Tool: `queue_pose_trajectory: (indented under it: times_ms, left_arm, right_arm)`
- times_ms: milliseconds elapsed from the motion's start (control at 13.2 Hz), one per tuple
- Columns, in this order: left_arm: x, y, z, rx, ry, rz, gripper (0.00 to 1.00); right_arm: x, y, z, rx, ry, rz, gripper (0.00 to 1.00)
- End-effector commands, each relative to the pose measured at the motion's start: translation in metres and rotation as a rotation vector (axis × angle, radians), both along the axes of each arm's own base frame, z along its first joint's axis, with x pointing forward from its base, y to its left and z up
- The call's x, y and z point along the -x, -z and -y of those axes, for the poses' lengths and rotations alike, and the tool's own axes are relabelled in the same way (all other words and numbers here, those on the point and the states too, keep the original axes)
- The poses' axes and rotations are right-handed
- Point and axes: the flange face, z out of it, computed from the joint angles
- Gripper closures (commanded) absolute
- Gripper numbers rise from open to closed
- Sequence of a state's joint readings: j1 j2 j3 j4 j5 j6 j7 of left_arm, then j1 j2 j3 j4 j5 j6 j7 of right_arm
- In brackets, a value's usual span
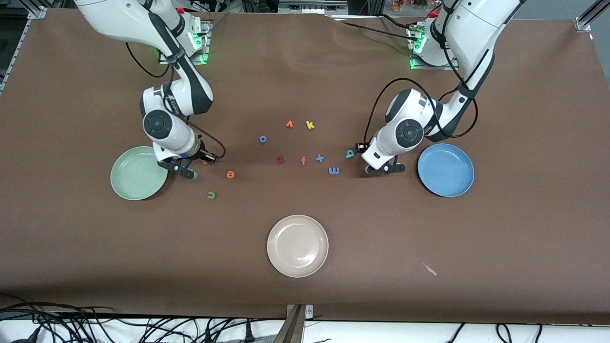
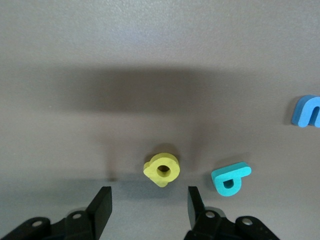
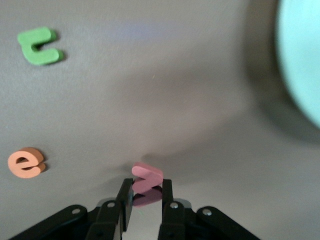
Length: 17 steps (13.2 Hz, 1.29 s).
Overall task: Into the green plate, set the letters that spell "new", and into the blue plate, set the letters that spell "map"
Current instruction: 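Grasp the pink w with the right gripper while the left gripper grasps yellow d, then lower the pink w onto the green plate and open the right gripper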
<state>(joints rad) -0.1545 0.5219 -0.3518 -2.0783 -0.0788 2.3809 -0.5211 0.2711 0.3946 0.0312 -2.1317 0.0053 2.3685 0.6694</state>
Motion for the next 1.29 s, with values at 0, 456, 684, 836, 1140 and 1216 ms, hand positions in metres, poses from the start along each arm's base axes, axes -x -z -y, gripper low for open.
queue_pose_trajectory:
  times_ms: [0, 456, 684, 836, 1140, 1216]
  left_arm:
    - [0.002, 0.004, 0.004, 0.011, -0.028, 0.022, 0.31]
    - [0.003, 0.012, 0.005, 0.004, -0.041, 0.015, 0.40]
    - [0.003, 0.013, 0.007, 0.003, -0.041, 0.015, 0.42]
    - [0.004, 0.016, 0.008, -0.002, -0.054, 0.008, 0.43]
    - [-0.006, 0.017, 0.012, 0.001, -0.087, 0.013, 0.43]
    - [-0.008, 0.016, 0.013, 0.003, -0.097, 0.015, 0.43]
  right_arm:
    - [-0.018, -0.018, 0.039, 0.000, -0.084, -0.049, 1.00]
    - [-0.028, -0.029, 0.160, -0.023, -0.402, -0.084, 1.00]
    - [-0.029, -0.023, 0.190, -0.030, -0.439, -0.087, 0.72]
    - [-0.031, -0.024, 0.189, -0.031, -0.416, -0.078, 0.00]
    - [-0.048, -0.043, 0.153, -0.042, -0.338, -0.037, 0.00]
    - [-0.050, -0.046, 0.140, -0.039, -0.310, -0.030, 0.00]
